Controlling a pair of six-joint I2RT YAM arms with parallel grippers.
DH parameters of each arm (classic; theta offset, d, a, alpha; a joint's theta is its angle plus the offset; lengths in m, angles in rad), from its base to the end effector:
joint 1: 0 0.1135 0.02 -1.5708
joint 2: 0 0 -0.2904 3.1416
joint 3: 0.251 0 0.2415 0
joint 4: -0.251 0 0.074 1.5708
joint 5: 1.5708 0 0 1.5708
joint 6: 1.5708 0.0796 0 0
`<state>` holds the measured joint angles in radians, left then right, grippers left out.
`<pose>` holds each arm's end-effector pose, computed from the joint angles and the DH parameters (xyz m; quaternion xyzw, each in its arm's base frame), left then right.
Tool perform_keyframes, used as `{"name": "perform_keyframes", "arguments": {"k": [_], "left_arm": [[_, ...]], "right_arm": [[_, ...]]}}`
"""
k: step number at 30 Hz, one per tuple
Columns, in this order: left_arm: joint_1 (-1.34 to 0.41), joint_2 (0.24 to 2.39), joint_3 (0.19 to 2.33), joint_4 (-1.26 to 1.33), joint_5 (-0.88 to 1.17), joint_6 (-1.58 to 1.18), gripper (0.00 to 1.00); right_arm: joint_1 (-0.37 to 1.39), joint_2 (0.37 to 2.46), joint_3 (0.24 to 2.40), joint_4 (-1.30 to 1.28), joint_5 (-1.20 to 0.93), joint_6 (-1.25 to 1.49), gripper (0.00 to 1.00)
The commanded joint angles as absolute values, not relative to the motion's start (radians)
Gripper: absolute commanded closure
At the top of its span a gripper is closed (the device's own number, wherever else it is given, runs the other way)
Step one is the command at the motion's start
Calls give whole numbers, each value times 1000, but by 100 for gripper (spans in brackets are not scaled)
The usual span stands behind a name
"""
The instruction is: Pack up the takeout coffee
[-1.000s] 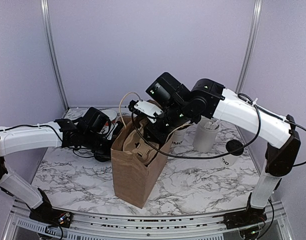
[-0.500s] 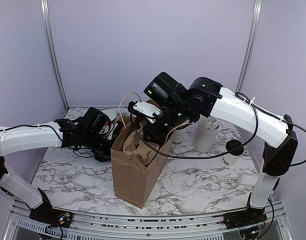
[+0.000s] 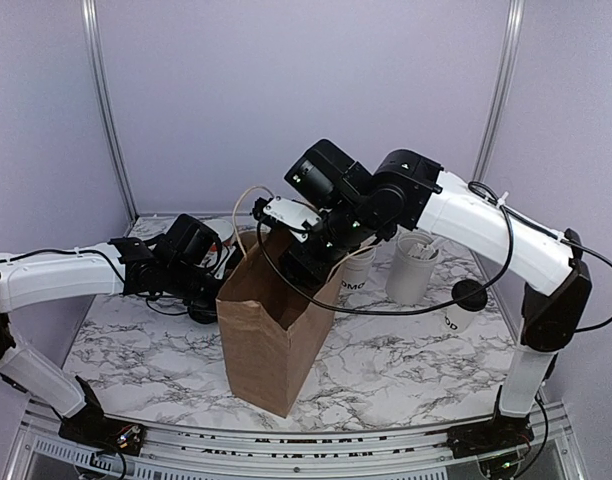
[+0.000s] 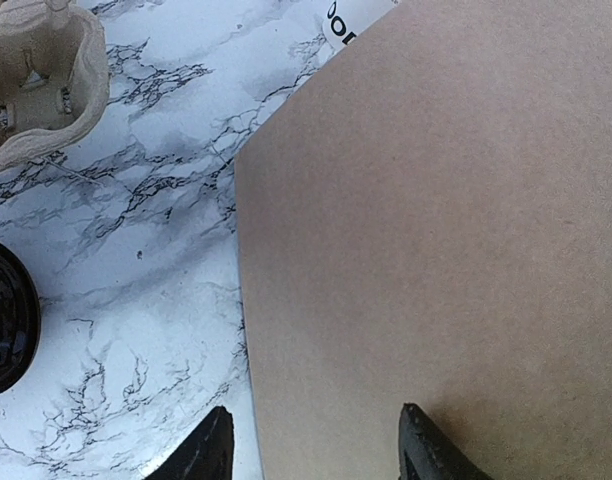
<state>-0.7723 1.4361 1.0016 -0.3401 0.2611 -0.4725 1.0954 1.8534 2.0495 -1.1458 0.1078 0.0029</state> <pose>0.2194 -0.2424 0.2517 0.1864 0.8962 -0.3216 0.2423 0.1943 0.3587 0.3723 -0.4798 0.8210 0.1155 0.2871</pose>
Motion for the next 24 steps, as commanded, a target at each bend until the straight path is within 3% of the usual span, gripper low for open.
{"name": "perform_keyframes", "arguments": {"k": [1,15,24], "left_arm": [[-776,1416,1019,-321,262,-471,44],[-776,1406,1026,-321,262,-474,44],[-776,1387,1025,-322,263,-477,44]], "right_arm": [[1092,1857,2098,-1160,127,4,43],[1092,1846,2137,-1087,147,16,28],[1089,1822,2124,-954,208,36,24]]}}
